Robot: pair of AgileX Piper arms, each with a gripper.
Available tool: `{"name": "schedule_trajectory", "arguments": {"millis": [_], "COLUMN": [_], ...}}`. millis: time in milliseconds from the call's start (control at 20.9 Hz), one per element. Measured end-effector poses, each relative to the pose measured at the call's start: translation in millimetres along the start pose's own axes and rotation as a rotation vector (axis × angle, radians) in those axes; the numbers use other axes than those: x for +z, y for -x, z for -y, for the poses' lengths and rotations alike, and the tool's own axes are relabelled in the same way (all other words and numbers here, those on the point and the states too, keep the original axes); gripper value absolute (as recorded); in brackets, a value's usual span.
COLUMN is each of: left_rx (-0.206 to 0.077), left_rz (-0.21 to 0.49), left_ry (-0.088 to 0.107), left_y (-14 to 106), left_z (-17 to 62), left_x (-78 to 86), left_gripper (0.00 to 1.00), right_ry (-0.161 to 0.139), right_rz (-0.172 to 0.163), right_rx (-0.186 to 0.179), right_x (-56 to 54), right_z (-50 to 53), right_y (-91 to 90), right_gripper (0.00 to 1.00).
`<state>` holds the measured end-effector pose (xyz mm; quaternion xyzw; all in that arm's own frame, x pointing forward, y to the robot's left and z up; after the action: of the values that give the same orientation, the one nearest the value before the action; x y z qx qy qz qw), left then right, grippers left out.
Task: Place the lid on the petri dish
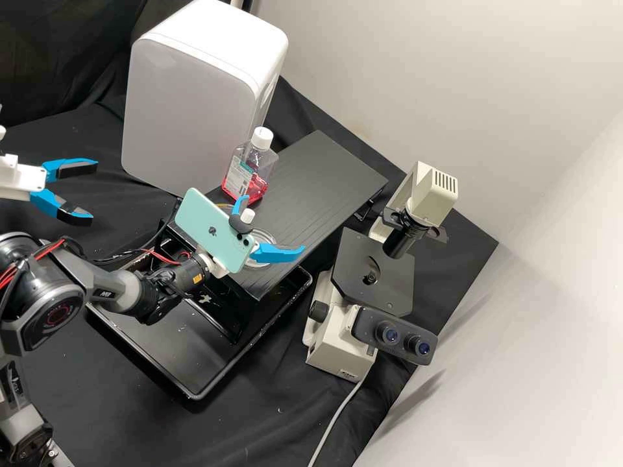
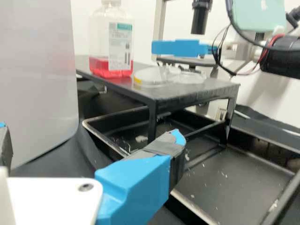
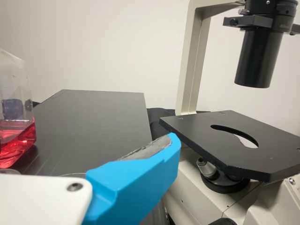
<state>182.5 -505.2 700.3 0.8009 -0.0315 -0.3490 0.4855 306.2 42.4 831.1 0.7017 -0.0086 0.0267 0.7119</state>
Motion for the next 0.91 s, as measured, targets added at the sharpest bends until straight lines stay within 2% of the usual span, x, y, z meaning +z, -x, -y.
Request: {"name": "schedule_trajectory", "arguments": {"millis": [143,287,525,573,764,907], "left_rx": [-0.019,-0.024,-0.034,-0.033,-0.027,-0.027], "left_rz": [-0.002,-0.014,-0.012,-0.015,-0.028,-0.028], "left_ry": [0.005,0.019,0.022,0.023,0.029,0.029], "left_y": [-1.9,-3.2,-6.6,-6.6,-6.6,-6.6], "left_z": [4.3,6.1,8.6,8.5,8.0,8.0], "left_x": [0.0,-0.7,0.1,-0.2,-1.4,-1.4], "left_gripper": [1.00,1.00,1.00,1.00,1.00,1.00], "right_ry": [0.000,0.000,-0.006,-0.007,0.025,0.048], "right_rz": [0.000,0.000,-0.006,-0.019,-0.067,-0.114], "right_rx": [0.000,0.000,-0.003,-0.007,-0.029,-0.013], "right_x": [0.0,0.0,-2.9,-6.6,-19.7,-32.6], "right_z": [0.0,0.0,2.0,3.3,10.5,14.7], "right_y": [0.0,0.0,0.3,0.8,9.4,16.0], "right_gripper": [1.00,1.00,1.00,1.00,1.00,1.00]}}
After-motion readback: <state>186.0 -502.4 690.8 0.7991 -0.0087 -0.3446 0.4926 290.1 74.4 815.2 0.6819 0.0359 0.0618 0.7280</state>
